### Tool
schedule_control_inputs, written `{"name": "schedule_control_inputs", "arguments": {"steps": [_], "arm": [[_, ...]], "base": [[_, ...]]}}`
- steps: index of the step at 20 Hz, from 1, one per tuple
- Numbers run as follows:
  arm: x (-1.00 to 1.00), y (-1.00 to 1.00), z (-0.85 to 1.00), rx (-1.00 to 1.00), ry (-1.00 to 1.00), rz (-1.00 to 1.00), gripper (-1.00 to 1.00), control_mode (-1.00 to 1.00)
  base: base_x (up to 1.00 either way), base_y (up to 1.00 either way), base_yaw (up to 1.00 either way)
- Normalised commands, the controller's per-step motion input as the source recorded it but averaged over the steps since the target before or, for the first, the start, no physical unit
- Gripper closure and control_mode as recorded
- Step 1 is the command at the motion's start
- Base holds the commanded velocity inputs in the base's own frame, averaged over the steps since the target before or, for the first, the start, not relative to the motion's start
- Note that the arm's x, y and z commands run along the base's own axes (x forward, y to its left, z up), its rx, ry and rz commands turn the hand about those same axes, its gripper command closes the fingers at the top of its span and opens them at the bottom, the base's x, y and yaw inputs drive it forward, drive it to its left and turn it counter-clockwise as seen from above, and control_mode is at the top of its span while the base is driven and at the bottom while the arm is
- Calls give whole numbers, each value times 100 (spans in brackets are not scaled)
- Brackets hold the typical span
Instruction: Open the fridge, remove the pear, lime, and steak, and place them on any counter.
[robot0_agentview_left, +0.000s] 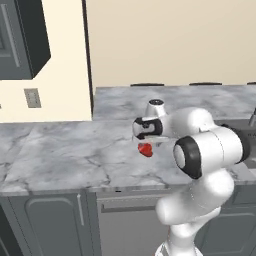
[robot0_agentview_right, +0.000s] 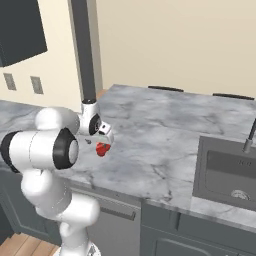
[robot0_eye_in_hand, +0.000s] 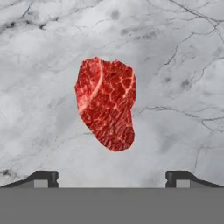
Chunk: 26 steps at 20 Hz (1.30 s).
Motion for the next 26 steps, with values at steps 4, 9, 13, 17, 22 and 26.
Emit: {"name": "schedule_control_inputs", "arguments": {"steps": [4,9,13,17,22,26], "arm": [[-100,-11,98,0,-4,1,-100,-100],[-100,-12,100,0,-10,0,-100,-100],[-93,-6,83,0,-22,2,-100,-100],[0,0,0,0,0,0,-100,100],[0,0,0,0,0,0,-100,100],[0,0,0,0,0,0,-100,100]], "base": [[0,0,0],[0,0,0],[0,0,0],[-86,-26,4],[-93,-58,59],[-43,0,90]]}}
